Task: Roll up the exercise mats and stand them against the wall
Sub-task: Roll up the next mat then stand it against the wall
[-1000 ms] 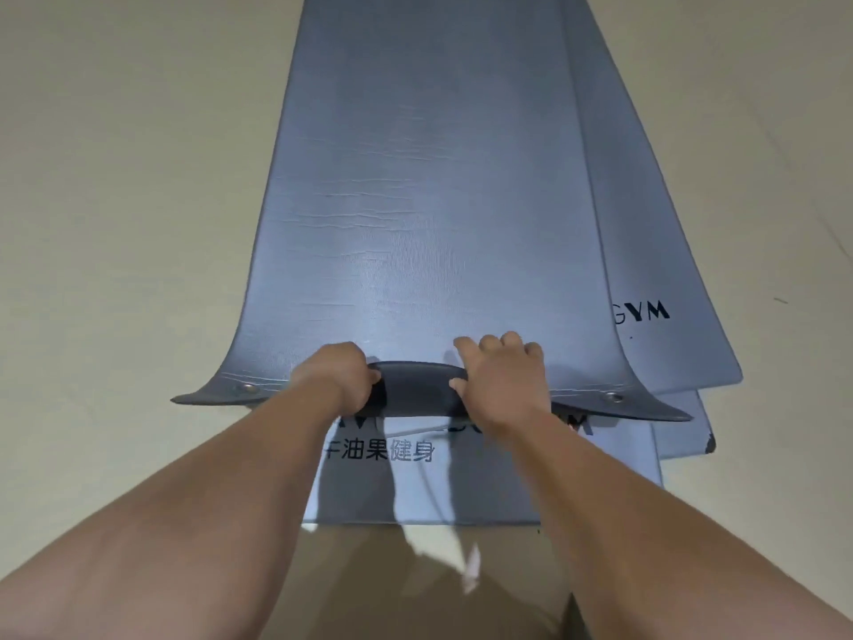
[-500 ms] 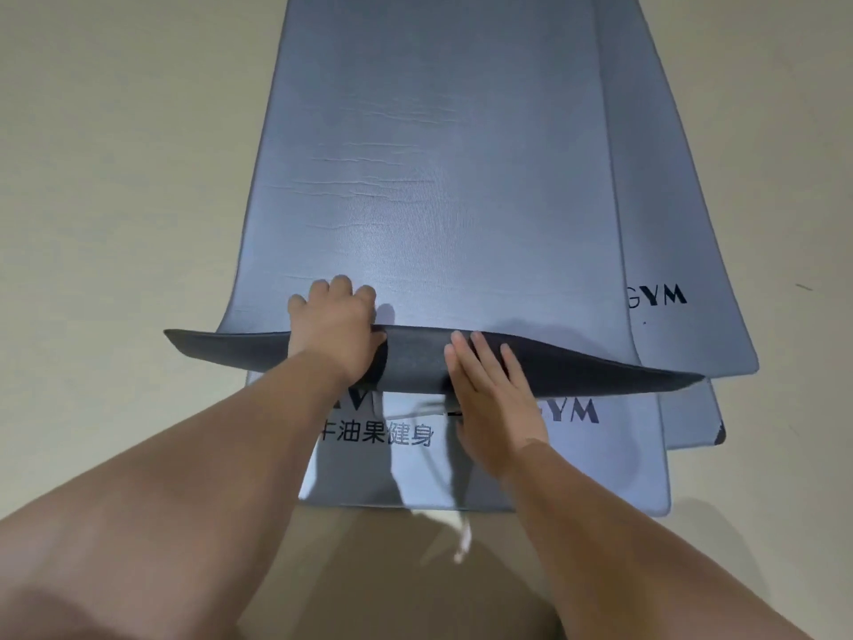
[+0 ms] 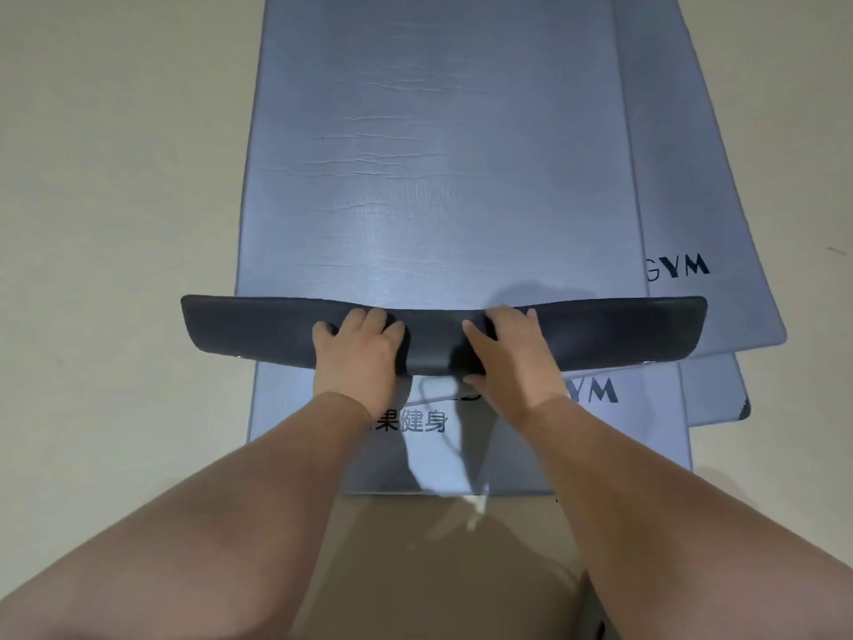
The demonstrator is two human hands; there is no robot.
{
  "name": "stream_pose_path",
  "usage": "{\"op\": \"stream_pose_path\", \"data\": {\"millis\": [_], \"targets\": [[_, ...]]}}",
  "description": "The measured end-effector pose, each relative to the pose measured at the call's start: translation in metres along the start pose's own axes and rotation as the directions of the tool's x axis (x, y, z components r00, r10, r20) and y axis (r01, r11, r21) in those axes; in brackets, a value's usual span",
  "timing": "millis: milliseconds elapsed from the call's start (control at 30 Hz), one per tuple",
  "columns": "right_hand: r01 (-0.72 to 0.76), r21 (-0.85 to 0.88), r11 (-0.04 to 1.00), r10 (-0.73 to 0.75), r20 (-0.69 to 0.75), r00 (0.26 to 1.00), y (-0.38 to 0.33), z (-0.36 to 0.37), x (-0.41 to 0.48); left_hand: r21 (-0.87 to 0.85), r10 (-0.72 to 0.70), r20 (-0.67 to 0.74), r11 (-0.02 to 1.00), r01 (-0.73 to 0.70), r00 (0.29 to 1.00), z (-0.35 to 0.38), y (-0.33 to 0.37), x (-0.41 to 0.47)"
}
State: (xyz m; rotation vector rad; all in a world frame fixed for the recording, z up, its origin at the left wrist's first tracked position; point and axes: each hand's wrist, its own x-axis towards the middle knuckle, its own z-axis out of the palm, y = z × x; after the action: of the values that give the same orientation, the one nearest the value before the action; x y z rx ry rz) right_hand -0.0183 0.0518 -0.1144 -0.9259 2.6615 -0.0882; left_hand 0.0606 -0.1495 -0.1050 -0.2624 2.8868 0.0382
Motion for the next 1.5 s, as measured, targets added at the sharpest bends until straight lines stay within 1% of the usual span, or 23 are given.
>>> {"op": "stream_pose_path", "data": {"millis": [67, 133, 200, 267, 333, 433, 467, 567, 667, 767, 833, 900, 967, 1033, 1100, 1133, 1167, 1233, 1300, 1367, 1400, 1433, 1500], "targets": [[0.012, -0.037, 0.999, -0.016, -0.116, 0.993, 0.005, 0.007, -0.012, -0.041, -0.018, 0.087, 0.999, 0.022, 0.996, -0.001, -0.001, 0.008], [0.03, -0.099, 0.995, -0.042, -0.115, 0.992, 0.008, 0.007, -0.017, -0.07, -0.02, 0.15, 0.997, 0.03, 0.989, -0.002, -0.002, 0.012], [0.007, -0.134, 0.991, -0.014, -0.045, 0.999, 0.006, 0.0, -0.015, -0.083, -0.022, 0.187, 0.996, 0.038, 0.982, -0.005, -0.003, 0.016], [-0.042, -0.107, 0.993, 0.05, 0.078, 0.996, 0.002, -0.011, -0.01, -0.075, -0.011, 0.211, 0.997, 0.027, 0.977, -0.008, -0.003, 0.017], [-0.081, -0.094, 0.992, 0.096, 0.164, 0.982, -0.004, -0.017, -0.005, -0.036, -0.01, 0.195, 0.999, 0.017, 0.981, -0.008, -0.001, 0.012], [-0.103, -0.085, 0.991, 0.118, 0.207, 0.971, -0.006, -0.021, -0.001, -0.003, -0.031, 0.139, 0.999, 0.032, 0.99, -0.004, 0.0, 0.004], [-0.102, -0.074, 0.992, 0.117, 0.222, 0.968, -0.005, -0.023, 0.0, -0.009, -0.038, 0.146, 0.999, 0.04, 0.989, -0.005, -0.001, 0.004], [-0.102, -0.037, 0.994, 0.109, 0.312, 0.944, -0.002, -0.033, 0.01, -0.058, -0.035, 0.263, 0.997, 0.052, 0.964, -0.012, -0.007, 0.013], [-0.116, 0.031, 0.993, 0.094, 0.394, 0.914, 0.001, -0.054, 0.018, -0.14, 0.025, 0.337, 0.99, 0.024, 0.941, -0.029, -0.018, 0.023], [-0.14, 0.119, 0.983, 0.068, 0.473, 0.879, 0.005, -0.072, 0.018, -0.281, 0.085, 0.481, 0.958, 0.062, 0.872, -0.047, -0.033, 0.026], [-0.173, 0.18, 0.968, 0.05, 0.536, 0.842, 0.007, -0.082, 0.016, -0.438, 0.172, 0.556, 0.892, 0.111, 0.813, -0.051, -0.039, 0.027], [-0.209, 0.23, 0.95, 0.028, 0.607, 0.794, 0.011, -0.093, 0.016, -0.56, 0.254, 0.593, 0.812, 0.164, 0.764, -0.053, -0.042, 0.028], [-0.236, 0.262, 0.936, -0.008, 0.687, 0.727, 0.015, -0.1, 0.019, -0.588, 0.3, 0.651, 0.781, 0.213, 0.698, -0.056, -0.043, 0.03], [-0.235, 0.27, 0.934, -0.042, 0.735, 0.676, 0.018, -0.1, 0.024, -0.571, 0.335, 0.712, 0.787, 0.231, 0.617, -0.057, -0.043, 0.035], [-0.208, 0.251, 0.945, -0.06, 0.76, 0.647, 0.02, -0.092, 0.026, -0.55, 0.352, 0.757, 0.799, 0.244, 0.551, -0.053, -0.044, 0.038], [-0.204, 0.248, 0.947, -0.059, 0.757, 0.651, 0.022, -0.087, 0.026, -0.546, 0.357, 0.767, 0.8, 0.249, 0.534, -0.05, -0.045, 0.039], [-0.21, 0.251, 0.945, -0.049, 0.743, 0.667, 0.024, -0.081, 0.026, -0.544, 0.358, 0.767, 0.802, 0.246, 0.532, -0.046, -0.046, 0.039], [-0.252, 0.281, 0.926, -0.014, 0.693, 0.721, 0.03, -0.072, 0.026, -0.551, 0.348, 0.743, 0.802, 0.229, 0.572, -0.038, -0.048, 0.042], [-0.313, 0.331, 0.89, 0.05, 0.613, 0.789, 0.035, -0.068, 0.025, -0.555, 0.299, 0.695, 0.801, 0.224, 0.654, -0.032, -0.051, 0.046], [-0.321, 0.345, 0.882, 0.124, 0.487, 0.865, 0.039, -0.066, 0.026, -0.527, 0.203, 0.621, 0.823, 0.212, 0.757, -0.028, -0.052, 0.051], [-0.307, 0.3, 0.903, 0.165, 0.417, 0.894, 0.038, -0.066, 0.025, -0.486, 0.143, 0.581, 0.851, 0.2, 0.801, -0.027, -0.05, 0.054], [-0.285, 0.207, 0.936, 0.199, 0.354, 0.914, 0.036, -0.066, 0.025, -0.421, 0.075, 0.544, 0.886, 0.194, 0.836, -0.029, -0.047, 0.055], [-0.236, 0.019, 0.972, 0.227, 0.208, 0.951, 0.023, -0.064, 0.02, -0.25, -0.061, 0.486, 0.946, 0.206, 0.872, -0.034, -0.038, 0.055]]}}
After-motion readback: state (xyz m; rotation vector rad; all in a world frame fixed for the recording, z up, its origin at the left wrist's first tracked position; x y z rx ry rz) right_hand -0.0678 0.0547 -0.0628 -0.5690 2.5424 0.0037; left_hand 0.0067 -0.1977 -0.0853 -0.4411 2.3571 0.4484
